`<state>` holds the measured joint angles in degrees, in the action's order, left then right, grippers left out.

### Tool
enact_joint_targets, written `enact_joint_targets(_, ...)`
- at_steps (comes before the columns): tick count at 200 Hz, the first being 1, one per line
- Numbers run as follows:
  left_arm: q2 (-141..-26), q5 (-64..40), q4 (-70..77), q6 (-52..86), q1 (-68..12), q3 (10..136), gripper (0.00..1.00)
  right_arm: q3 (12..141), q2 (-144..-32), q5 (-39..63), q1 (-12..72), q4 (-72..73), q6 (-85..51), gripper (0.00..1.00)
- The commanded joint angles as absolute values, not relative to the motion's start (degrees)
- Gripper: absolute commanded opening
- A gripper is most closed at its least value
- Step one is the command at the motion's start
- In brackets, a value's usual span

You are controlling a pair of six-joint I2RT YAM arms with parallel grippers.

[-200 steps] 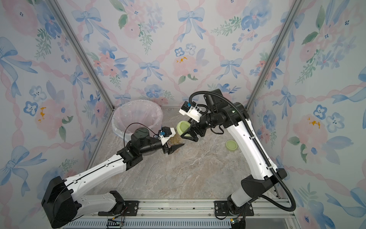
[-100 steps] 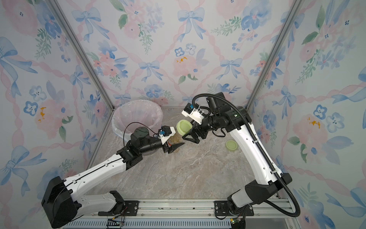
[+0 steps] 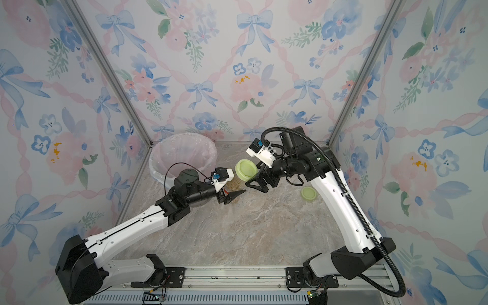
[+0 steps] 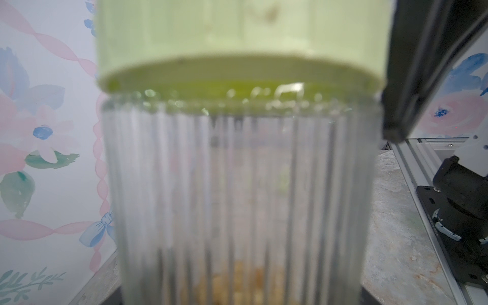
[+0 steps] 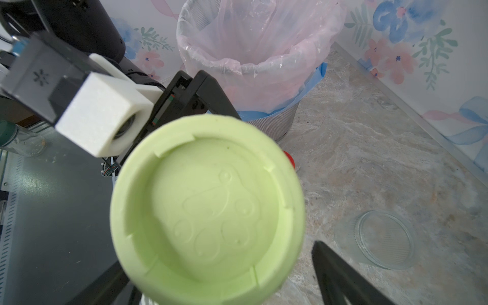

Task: Empty moldy peanuts from jars
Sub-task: Unscrew the lid from the jar.

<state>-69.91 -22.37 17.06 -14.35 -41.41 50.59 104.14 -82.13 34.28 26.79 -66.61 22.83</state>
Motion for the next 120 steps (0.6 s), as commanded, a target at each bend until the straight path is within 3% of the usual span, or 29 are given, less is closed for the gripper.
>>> enact_joint_targets(1, -68.99, -22.94, 22.33, -14.53, -41.12, 53.43, 0.00, 102.35, -79.95, 34.54, 25.72, -65.31, 21.38, 0.98)
enact_joint_targets(77, -69.19, -22.76, 22.27, -14.88, -40.50, 54.04, 0.00, 92.32, -71.29, 34.73, 24.94, -59.59, 16.35, 0.98)
enact_joint_targets(120, -69.52, -21.73, 22.29, -15.60, -40.26, 54.39, 0.00, 85.01, -64.91, 32.04, 24.94, -53.88, 6.50, 0.97)
